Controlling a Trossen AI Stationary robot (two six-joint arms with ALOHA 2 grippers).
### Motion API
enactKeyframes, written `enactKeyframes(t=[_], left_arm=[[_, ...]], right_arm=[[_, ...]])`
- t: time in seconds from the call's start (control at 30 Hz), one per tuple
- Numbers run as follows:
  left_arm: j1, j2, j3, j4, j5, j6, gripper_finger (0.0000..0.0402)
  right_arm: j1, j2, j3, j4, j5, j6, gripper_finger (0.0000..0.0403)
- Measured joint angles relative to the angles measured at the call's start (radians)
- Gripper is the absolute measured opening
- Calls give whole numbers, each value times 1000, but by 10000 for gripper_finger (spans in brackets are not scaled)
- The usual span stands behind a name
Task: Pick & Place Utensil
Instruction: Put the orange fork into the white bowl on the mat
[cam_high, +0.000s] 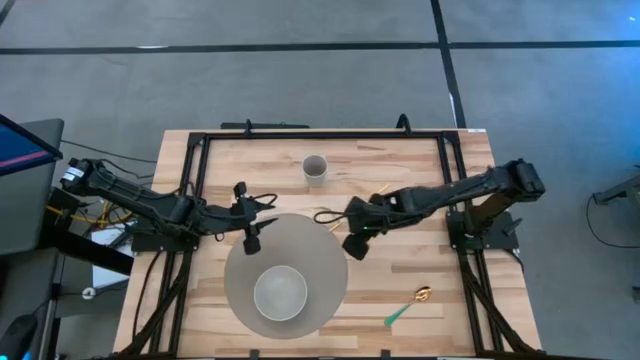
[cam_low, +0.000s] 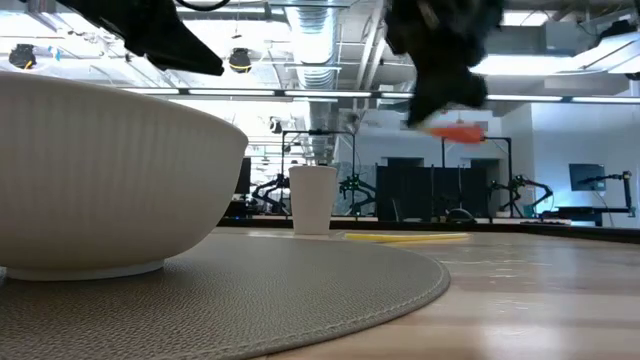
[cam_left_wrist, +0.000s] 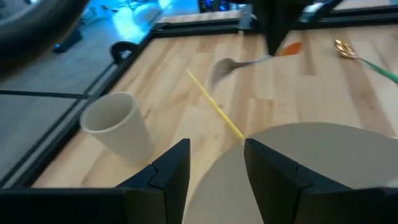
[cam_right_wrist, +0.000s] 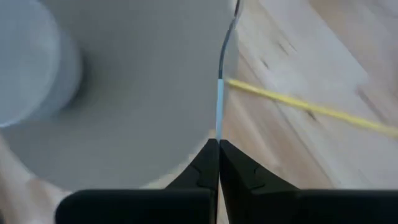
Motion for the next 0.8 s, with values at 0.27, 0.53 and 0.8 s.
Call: enactKeyframes(t=[0.27,0.53,0.8], left_arm=[[0,-31,0,-3,-140,0,153],[-2,-46,0,-14,-155,0,153],[-2,-49,0,-26,-155,32,153]], right_arm=[[35,213,328,4,-357,-52,0],[57,430,562,2,-670,115,0],[36,558,600,19,-850,265,0]])
